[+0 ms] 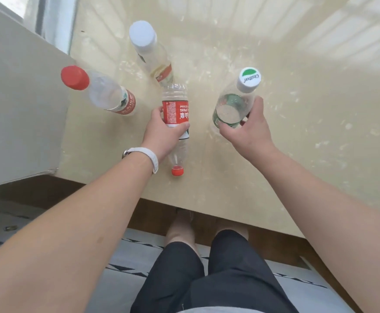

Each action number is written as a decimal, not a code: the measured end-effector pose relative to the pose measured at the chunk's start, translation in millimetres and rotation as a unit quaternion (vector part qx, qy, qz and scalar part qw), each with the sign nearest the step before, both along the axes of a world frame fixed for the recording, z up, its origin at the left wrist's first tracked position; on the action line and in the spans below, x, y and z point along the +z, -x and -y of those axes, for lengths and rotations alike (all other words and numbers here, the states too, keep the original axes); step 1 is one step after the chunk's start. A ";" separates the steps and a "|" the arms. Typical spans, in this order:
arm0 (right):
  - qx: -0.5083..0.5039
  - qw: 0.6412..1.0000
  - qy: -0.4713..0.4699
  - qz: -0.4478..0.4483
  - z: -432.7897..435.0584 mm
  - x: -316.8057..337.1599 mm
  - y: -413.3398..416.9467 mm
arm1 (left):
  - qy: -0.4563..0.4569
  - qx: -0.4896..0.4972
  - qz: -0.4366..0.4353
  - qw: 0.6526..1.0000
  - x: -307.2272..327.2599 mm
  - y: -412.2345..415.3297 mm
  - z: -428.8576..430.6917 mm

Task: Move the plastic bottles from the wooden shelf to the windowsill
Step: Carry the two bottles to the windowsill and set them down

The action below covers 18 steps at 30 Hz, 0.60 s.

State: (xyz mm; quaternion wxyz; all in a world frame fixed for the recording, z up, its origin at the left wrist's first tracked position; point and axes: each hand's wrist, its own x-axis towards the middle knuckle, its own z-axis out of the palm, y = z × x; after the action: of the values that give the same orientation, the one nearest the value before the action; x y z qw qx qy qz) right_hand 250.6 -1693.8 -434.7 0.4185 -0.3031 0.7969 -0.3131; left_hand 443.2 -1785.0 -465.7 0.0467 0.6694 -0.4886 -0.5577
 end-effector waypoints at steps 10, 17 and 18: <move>0.018 0.999 -0.028 0.017 -8.1 3.1 2.5 | -0.017 -0.028 0.035 0.999 4.2 0.5 -0.7; 0.018 0.999 -0.030 0.042 -13.0 10.4 7.8 | -0.001 -0.051 0.069 0.996 20.9 -7.6 2.3; 0.018 0.998 -0.033 0.046 -14.7 12.7 8.0 | 0.003 -0.054 0.071 0.996 25.1 -9.9 2.3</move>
State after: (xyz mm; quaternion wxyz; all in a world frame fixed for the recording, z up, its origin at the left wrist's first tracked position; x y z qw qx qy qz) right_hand 242.5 -1679.0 -422.0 0.4698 -0.2885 0.7812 -0.2930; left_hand 453.1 -1787.3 -440.6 -0.0163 0.6797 -0.5275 -0.5094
